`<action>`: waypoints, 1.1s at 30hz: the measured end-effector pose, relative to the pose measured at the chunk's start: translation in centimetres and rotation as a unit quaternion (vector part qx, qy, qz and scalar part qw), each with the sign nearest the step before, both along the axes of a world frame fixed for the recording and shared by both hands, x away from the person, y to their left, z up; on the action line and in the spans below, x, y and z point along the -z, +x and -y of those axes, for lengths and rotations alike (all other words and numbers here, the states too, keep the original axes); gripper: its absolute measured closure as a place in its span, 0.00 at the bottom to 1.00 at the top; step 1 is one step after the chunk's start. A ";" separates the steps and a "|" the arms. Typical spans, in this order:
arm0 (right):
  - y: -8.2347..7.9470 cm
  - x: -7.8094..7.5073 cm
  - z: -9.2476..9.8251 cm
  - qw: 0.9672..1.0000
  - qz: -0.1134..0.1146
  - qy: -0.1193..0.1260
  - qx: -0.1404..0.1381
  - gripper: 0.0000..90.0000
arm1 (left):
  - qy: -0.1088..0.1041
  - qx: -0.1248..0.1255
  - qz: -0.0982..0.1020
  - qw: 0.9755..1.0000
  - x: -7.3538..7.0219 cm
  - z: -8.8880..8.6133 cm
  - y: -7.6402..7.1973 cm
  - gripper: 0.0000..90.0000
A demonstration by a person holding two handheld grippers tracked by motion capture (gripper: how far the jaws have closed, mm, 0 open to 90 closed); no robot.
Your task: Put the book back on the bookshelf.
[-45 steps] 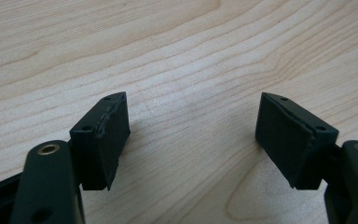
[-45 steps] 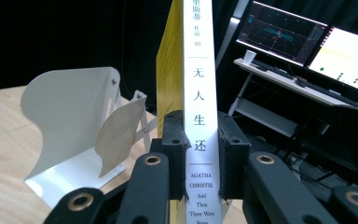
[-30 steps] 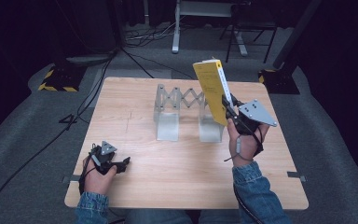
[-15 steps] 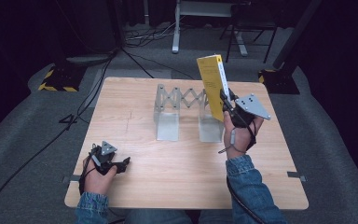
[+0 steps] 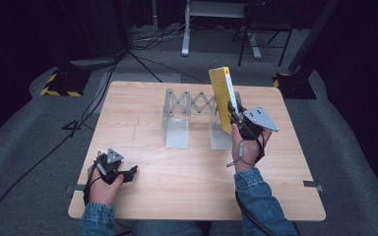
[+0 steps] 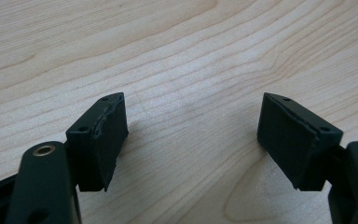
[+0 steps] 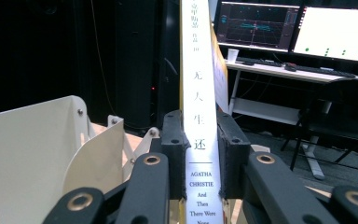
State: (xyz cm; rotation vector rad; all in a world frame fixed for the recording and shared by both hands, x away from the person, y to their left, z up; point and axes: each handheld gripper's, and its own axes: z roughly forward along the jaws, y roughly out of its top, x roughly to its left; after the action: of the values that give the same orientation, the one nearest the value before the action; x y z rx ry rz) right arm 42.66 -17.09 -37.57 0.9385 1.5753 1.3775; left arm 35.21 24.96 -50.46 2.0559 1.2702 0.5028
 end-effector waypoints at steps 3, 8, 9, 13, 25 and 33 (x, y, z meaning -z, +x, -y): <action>-0.2 0.4 -0.3 1.000 0.000 -0.003 -0.007 0.85 | 0.000 0.000 0.001 1.000 0.0 0.0 0.0 0.28; -0.5 1.5 -0.5 0.999 -0.019 0.004 -0.030 0.84 | 0.000 0.000 0.001 1.000 0.0 0.1 0.1 0.28; -0.6 1.7 -0.4 0.999 -0.025 0.003 -0.031 0.83 | 0.001 0.000 0.000 1.000 0.0 0.1 0.1 0.28; -0.6 2.7 -0.3 0.998 -0.052 0.007 -0.041 0.83 | 0.001 0.000 0.001 1.000 0.0 0.2 0.1 0.28; -0.4 5.2 -0.7 0.991 -0.118 -0.027 -0.054 0.81 | 0.000 0.000 0.001 1.000 0.0 0.3 0.1 0.28; -0.1 5.6 -1.1 0.987 -0.139 -0.041 -0.066 0.79 | 0.000 0.000 0.001 1.000 0.0 0.3 0.1 0.28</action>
State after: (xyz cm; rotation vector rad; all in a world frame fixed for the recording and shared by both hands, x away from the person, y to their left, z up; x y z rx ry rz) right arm 42.60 -15.96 -43.14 1.0260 1.9190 1.3023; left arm 35.33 24.66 -50.47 2.0560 1.2687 0.5050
